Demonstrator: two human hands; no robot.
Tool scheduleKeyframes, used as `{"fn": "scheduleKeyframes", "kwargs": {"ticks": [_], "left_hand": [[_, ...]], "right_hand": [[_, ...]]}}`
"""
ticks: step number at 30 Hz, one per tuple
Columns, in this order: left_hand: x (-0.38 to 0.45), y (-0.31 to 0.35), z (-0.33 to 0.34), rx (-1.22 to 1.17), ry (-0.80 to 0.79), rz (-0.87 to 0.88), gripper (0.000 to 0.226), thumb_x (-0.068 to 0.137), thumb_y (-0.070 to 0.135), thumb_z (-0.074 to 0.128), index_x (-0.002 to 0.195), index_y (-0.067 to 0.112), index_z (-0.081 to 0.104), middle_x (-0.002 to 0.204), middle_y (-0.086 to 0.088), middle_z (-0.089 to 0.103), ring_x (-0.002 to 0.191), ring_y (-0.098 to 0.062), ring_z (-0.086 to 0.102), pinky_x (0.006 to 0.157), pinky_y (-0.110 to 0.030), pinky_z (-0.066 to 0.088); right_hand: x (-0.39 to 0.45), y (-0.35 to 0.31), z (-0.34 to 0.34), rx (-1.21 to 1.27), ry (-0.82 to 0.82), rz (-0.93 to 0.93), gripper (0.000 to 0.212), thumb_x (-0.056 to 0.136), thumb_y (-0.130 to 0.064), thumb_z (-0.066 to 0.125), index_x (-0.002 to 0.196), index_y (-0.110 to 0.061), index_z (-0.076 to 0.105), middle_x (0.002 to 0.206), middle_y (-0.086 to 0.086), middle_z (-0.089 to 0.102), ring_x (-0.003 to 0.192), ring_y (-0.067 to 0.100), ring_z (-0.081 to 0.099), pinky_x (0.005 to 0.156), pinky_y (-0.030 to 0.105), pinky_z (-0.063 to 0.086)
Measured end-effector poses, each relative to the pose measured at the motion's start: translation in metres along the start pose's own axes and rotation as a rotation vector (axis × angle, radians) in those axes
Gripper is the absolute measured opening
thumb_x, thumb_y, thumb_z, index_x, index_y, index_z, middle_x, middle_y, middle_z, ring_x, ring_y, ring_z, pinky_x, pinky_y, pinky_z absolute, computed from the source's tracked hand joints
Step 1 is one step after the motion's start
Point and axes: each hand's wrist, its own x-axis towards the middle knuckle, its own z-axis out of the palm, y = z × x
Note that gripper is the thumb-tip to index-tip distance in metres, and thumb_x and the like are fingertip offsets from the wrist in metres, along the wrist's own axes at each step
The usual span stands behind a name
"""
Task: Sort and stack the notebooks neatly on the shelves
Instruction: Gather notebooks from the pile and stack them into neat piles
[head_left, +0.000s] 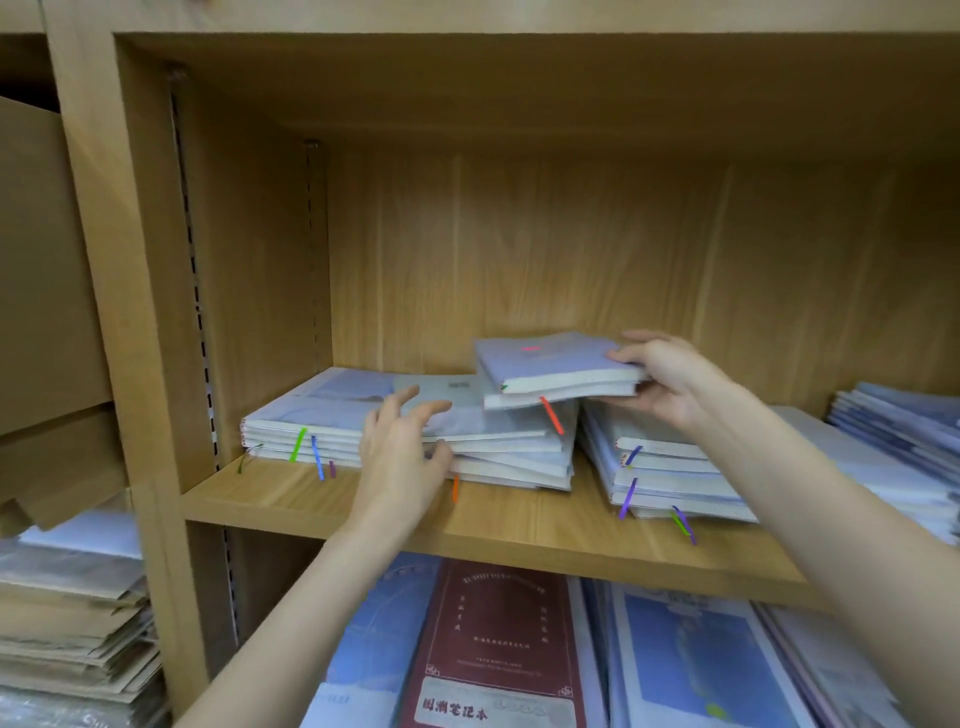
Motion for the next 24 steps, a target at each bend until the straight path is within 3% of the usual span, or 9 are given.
{"fn": "scheduleKeyframes", "kwargs": {"ticks": [4, 7, 9, 12, 14, 17, 20, 24], "left_hand": [[-0.009, 0.035, 0.020, -0.051, 0.003, 0.137, 0.040, 0.087, 0.005, 0.052, 0.125, 0.019, 0.056, 0.141, 0.001, 0.038, 0.129, -0.019, 0.031, 0.100, -0.022, 0.023], [-0.014, 0.052, 0.037, -0.099, -0.055, 0.180, 0.042, 0.087, 0.004, 0.048, 0.126, 0.017, 0.055, 0.140, -0.002, 0.041, 0.130, -0.020, 0.034, 0.104, -0.029, 0.024], [-0.019, 0.060, 0.051, -0.085, -0.106, 0.268, 0.048, 0.083, 0.004, 0.047, 0.127, 0.019, 0.055, 0.137, -0.001, 0.049, 0.128, -0.023, 0.041, 0.106, -0.033, 0.025], [-0.027, 0.073, 0.068, 0.011, -0.232, 0.345, 0.055, 0.082, 0.006, 0.048, 0.133, 0.024, 0.048, 0.136, 0.003, 0.050, 0.129, -0.019, 0.040, 0.106, -0.029, 0.020], [-0.029, 0.073, 0.070, -0.009, -0.261, 0.371, 0.059, 0.076, 0.013, 0.041, 0.133, 0.023, 0.049, 0.133, -0.002, 0.054, 0.125, -0.024, 0.044, 0.105, -0.032, 0.026], [-0.031, 0.058, 0.063, -0.017, -0.287, 0.455, 0.064, 0.073, 0.014, 0.037, 0.136, 0.023, 0.045, 0.140, -0.001, 0.046, 0.128, -0.022, 0.041, 0.108, -0.034, 0.028], [-0.038, 0.039, 0.049, -0.010, -0.134, 0.449, 0.057, 0.077, 0.009, 0.043, 0.133, 0.018, 0.049, 0.139, -0.002, 0.046, 0.124, -0.014, 0.036, 0.105, -0.026, 0.022], [-0.030, 0.001, 0.022, -0.057, 0.148, 0.224, 0.048, 0.082, -0.005, 0.052, 0.129, 0.009, 0.051, 0.133, -0.010, 0.046, 0.122, -0.023, 0.040, 0.103, -0.030, 0.030]], "right_hand": [[-0.012, -0.024, -0.050, 0.071, 0.084, -0.067, 0.049, 0.086, 0.012, 0.050, 0.132, -0.002, 0.040, 0.115, 0.020, 0.049, 0.077, 0.022, 0.055, 0.043, 0.041, 0.054], [-0.017, -0.025, -0.083, -0.012, 0.172, -0.123, 0.046, 0.088, 0.009, 0.051, 0.131, -0.003, 0.041, 0.094, 0.015, 0.055, 0.071, 0.020, 0.054, 0.036, 0.030, 0.050], [-0.018, -0.015, -0.096, -0.238, 0.213, -0.122, 0.044, 0.089, 0.004, 0.054, 0.130, -0.005, 0.041, 0.086, 0.011, 0.053, 0.070, 0.020, 0.053, 0.038, 0.025, 0.049], [-0.007, -0.006, -0.106, -0.676, 0.273, -0.159, 0.051, 0.087, -0.007, 0.062, 0.134, -0.005, 0.041, 0.111, 0.016, 0.054, 0.093, 0.027, 0.053, 0.065, 0.031, 0.048], [-0.004, -0.012, -0.102, -1.015, 0.303, -0.213, 0.057, 0.085, -0.009, 0.063, 0.136, -0.008, 0.037, 0.118, 0.014, 0.052, 0.109, 0.030, 0.050, 0.086, 0.037, 0.045], [-0.012, -0.020, -0.081, -1.223, 0.342, -0.350, 0.050, 0.090, -0.012, 0.052, 0.137, -0.011, 0.034, 0.130, 0.019, 0.047, 0.125, 0.036, 0.035, 0.099, 0.040, 0.036], [-0.028, -0.009, -0.044, -1.304, 0.126, -0.542, 0.052, 0.091, -0.014, 0.052, 0.139, -0.011, 0.032, 0.132, 0.017, 0.043, 0.127, 0.035, 0.033, 0.102, 0.037, 0.029], [-0.035, 0.020, 0.010, -1.369, -0.343, -0.620, 0.053, 0.091, -0.027, 0.059, 0.137, -0.012, 0.038, 0.132, 0.014, 0.043, 0.128, 0.028, 0.037, 0.100, 0.031, 0.030]]}}
